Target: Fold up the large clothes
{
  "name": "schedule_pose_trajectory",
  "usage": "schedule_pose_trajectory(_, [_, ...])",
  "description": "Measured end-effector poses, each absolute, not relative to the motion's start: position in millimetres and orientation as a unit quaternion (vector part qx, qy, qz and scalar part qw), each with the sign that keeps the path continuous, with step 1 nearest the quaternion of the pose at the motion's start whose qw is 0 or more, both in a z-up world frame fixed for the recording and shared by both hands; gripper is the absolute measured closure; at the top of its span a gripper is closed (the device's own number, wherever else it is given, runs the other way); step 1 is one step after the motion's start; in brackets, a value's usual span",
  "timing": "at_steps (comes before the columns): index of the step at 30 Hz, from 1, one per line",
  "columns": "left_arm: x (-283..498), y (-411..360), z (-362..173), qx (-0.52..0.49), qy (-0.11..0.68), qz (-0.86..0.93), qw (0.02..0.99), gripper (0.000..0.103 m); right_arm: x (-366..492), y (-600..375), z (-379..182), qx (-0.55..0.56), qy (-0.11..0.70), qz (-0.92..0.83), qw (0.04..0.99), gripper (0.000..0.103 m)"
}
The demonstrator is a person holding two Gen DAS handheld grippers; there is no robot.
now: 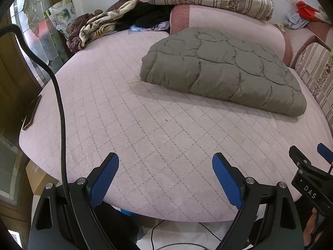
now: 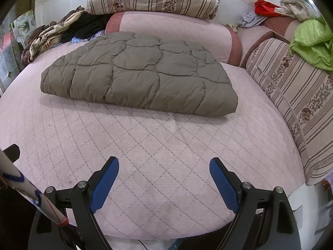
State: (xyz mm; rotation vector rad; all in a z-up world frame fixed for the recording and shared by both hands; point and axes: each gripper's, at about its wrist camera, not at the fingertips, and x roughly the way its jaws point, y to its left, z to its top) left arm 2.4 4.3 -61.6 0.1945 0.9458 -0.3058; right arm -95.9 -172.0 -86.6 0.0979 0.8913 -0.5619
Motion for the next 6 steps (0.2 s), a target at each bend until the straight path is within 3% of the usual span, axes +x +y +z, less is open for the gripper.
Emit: schedule_pose_trajectory(6, [3.1, 6.0, -60.9, 0.105, 0.449, -0.137, 0.876, 0.012, -91.2, -168.7, -84.0, 0.046, 0.427, -0.256, 0.866, 0.011])
